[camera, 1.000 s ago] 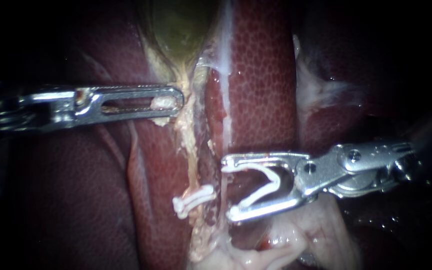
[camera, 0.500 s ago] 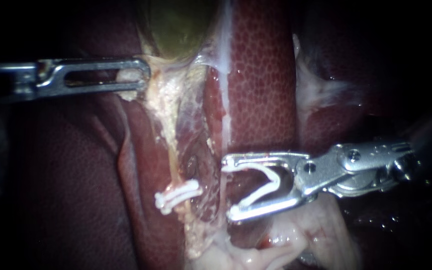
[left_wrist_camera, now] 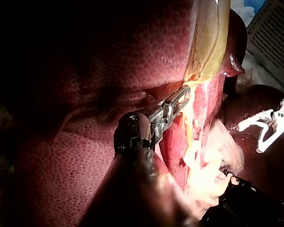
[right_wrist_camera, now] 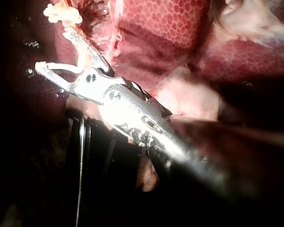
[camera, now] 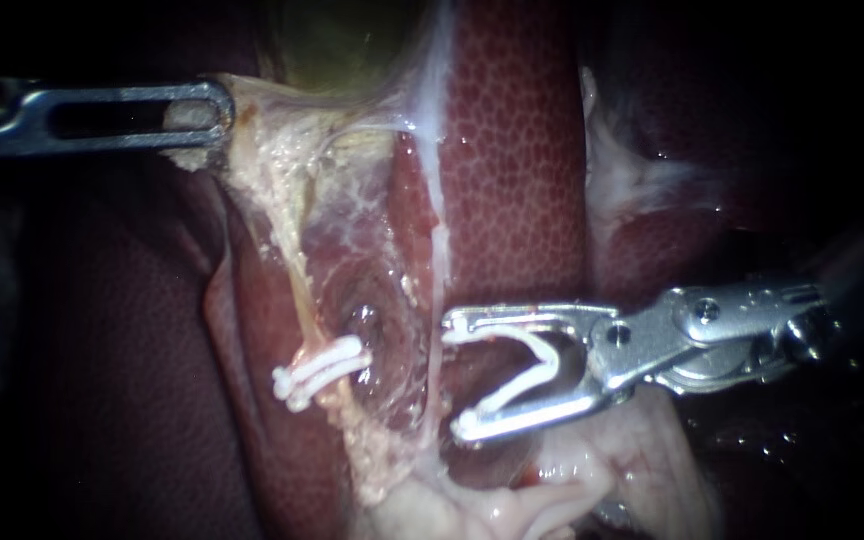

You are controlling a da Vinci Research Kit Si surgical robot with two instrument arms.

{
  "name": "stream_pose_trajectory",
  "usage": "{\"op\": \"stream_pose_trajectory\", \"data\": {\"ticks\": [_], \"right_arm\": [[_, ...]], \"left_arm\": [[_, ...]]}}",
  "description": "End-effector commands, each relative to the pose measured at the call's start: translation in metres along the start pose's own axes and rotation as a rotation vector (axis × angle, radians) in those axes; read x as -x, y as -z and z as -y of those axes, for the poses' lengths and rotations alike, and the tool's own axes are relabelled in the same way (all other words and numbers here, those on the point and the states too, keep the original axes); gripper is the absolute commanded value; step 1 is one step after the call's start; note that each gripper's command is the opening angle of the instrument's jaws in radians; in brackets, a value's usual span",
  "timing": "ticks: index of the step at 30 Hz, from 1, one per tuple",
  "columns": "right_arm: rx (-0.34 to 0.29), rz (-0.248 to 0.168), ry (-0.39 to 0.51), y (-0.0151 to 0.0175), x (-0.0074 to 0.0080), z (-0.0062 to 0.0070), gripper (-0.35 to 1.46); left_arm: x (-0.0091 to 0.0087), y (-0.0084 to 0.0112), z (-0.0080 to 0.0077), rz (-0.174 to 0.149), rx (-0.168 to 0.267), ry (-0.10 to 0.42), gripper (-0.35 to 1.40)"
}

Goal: Clipping third clip left tube

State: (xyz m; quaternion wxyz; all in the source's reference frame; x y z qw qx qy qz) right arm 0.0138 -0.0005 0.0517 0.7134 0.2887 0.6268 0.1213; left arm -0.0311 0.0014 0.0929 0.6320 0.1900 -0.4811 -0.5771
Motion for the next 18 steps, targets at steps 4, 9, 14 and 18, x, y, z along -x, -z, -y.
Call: {"op": "stream_pose_trajectory", "data": {"ticks": [4, 9, 14, 18], "right_arm": [[0.0, 0.0, 0.0, -0.0001, 0.0, 0.0, 0.6], [0.003, 0.0, 0.001, -0.0007, 0.0001, -0.0001, 0.6], [0.009, 0.002, 0.006, -0.0024, 0.001, -0.0007, 0.6], [0.008, 0.002, 0.006, -0.0044, 0.0023, -0.0017, 0.6]], "left_arm": [[-0.0001, 0.0, 0.0, 0.001, 0.001, 0.0, -0.16], [-0.0001, 0.0, 0.0, 0.001, 0.001, 0.0, -0.16], [-0.0002, 0.0001, 0.0002, 0.002, 0.002, 0.0, -0.16], [-0.0003, 0.0, 0.0002, 0.002, 0.003, -0.001, -0.16]]}}
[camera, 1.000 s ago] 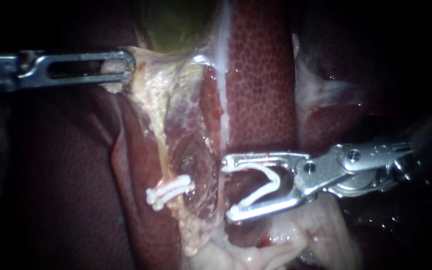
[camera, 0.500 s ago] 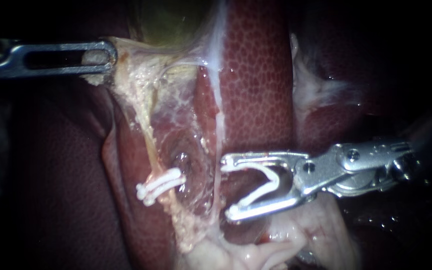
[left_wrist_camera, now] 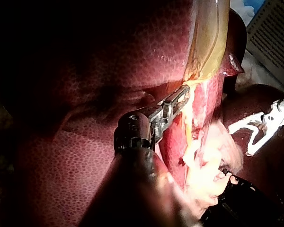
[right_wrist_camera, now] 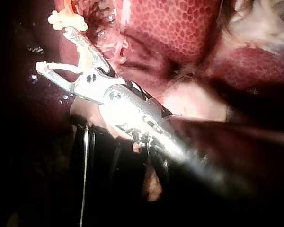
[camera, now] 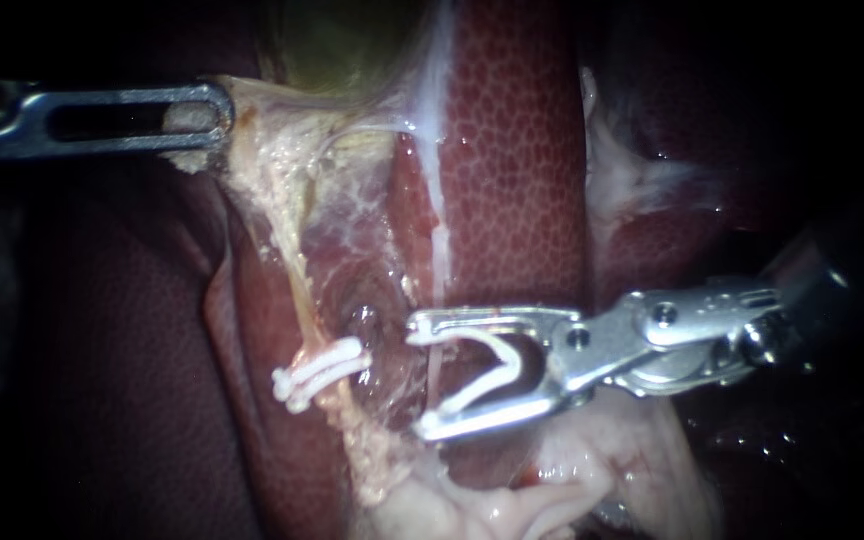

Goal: Clipping third clip left tube

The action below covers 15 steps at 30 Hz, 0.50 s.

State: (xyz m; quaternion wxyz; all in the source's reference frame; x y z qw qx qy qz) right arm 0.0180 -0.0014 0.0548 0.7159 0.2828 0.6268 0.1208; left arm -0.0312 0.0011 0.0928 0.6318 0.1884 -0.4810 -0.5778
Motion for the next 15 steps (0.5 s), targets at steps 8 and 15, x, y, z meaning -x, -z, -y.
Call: {"op": "stream_pose_trajectory", "data": {"ticks": [8, 15], "right_arm": [[0.0, -0.001, -0.032, -0.0047, 0.0027, -0.0023, 0.6], [0.003, -0.001, -0.04, -0.0062, 0.0038, -0.0034, 0.6]], "left_arm": [[-0.0002, -0.0002, 0.0, 0.001, 0.002, -0.001, -0.16], [-0.0002, -0.0002, 0.0002, 0.002, 0.002, -0.001, -0.16]]}}
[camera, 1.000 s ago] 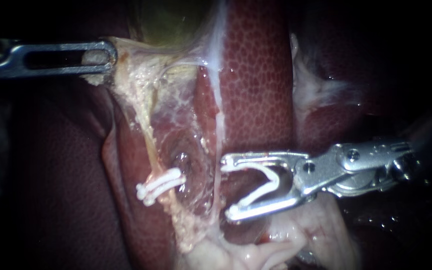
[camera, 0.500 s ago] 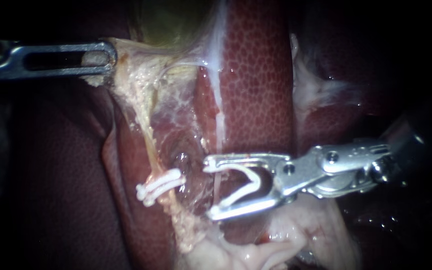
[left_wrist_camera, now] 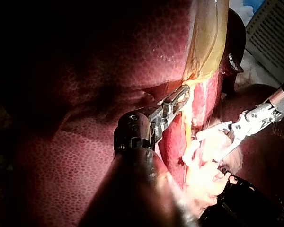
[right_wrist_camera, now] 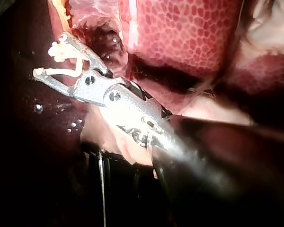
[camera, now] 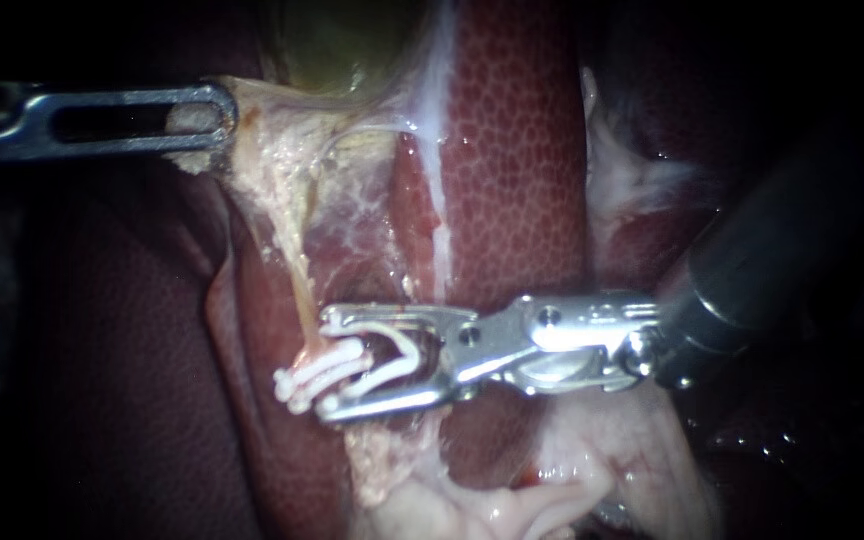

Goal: Clipping third clip left tube

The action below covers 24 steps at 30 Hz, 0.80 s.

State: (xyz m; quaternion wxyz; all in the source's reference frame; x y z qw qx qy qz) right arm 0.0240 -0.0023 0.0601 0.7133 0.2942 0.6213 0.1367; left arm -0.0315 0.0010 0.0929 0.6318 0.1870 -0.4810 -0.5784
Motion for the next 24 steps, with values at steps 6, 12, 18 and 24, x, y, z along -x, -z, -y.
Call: {"op": "stream_pose_trajectory", "data": {"ticks": [6, 12, 18, 24], "right_arm": [[0.002, -0.001, -0.003, 0.0003, -0.0002, -0.0008, 0.6], [0.004, -0.002, -0.007, 0.0008, -0.0002, -0.0019, 0.6], [0.006, -0.003, -0.01, 0.001, -0.0001, -0.0028, 0.6], [0.009, -0.003, -0.011, 0.0005, 0.0001, -0.0037, 0.6]], "left_arm": [[0.0, 0.0, 0.0001, 0.002, 0.003, 0.0, -0.16], [-0.0001, 0.0, 0.0002, 0.002, 0.004, 0.0, -0.16], [-0.0001, 0.0, 0.0003, 0.001, 0.002, 0.0, -0.16], [-0.0002, -0.0001, 0.0003, 0.001, 0.001, 0.0, -0.16]]}}
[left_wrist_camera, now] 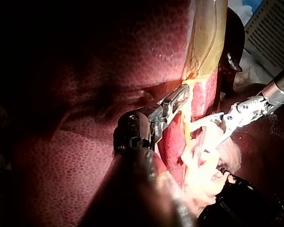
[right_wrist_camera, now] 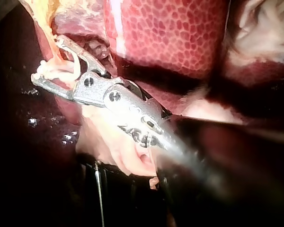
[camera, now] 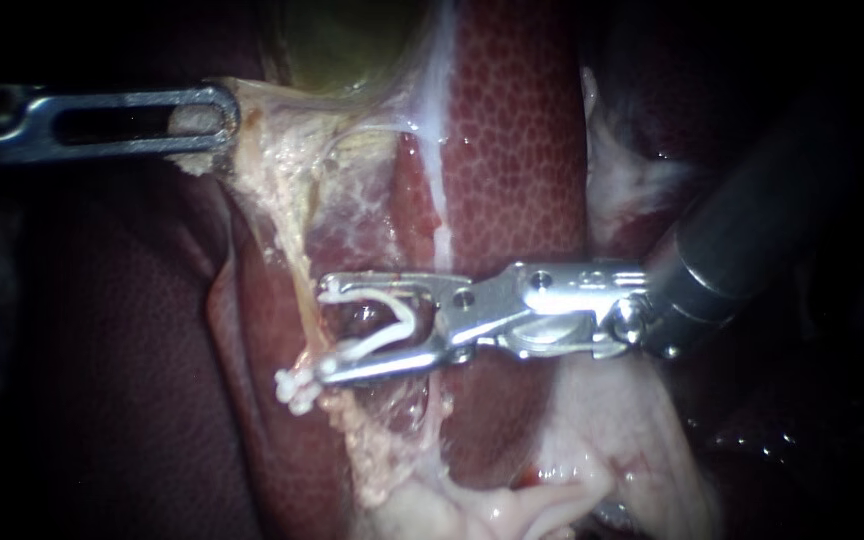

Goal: Clipping third clip left tube

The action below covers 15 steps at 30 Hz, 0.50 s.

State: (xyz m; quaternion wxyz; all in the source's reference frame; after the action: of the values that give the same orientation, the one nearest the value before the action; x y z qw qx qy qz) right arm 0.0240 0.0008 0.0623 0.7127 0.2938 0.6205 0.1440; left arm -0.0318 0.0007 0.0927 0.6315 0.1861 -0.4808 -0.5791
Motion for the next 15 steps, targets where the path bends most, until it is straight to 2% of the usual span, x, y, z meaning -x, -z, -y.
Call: {"op": "stream_pose_trajectory", "data": {"ticks": [1, 6, 15], "right_arm": [[0.001, 0.001, 0.0, -0.0002, 0.0001, -0.0002, 0.6], [-0.002, -0.001, 0.0, -0.0012, -0.0001, -0.0007, 0.6], [-0.064, -0.008, -0.045, -0.0029, -0.0006, -0.0011, 0.6]], "left_arm": [[0.0, 0.0, 0.0, 0.0, -0.001, -0.001, -0.16], [-0.0001, 0.0, 0.0001, 0.0, -0.001, -0.001, -0.16], [-0.0002, -0.0001, 0.0001, -0.001, -0.002, -0.001, -0.16]]}}
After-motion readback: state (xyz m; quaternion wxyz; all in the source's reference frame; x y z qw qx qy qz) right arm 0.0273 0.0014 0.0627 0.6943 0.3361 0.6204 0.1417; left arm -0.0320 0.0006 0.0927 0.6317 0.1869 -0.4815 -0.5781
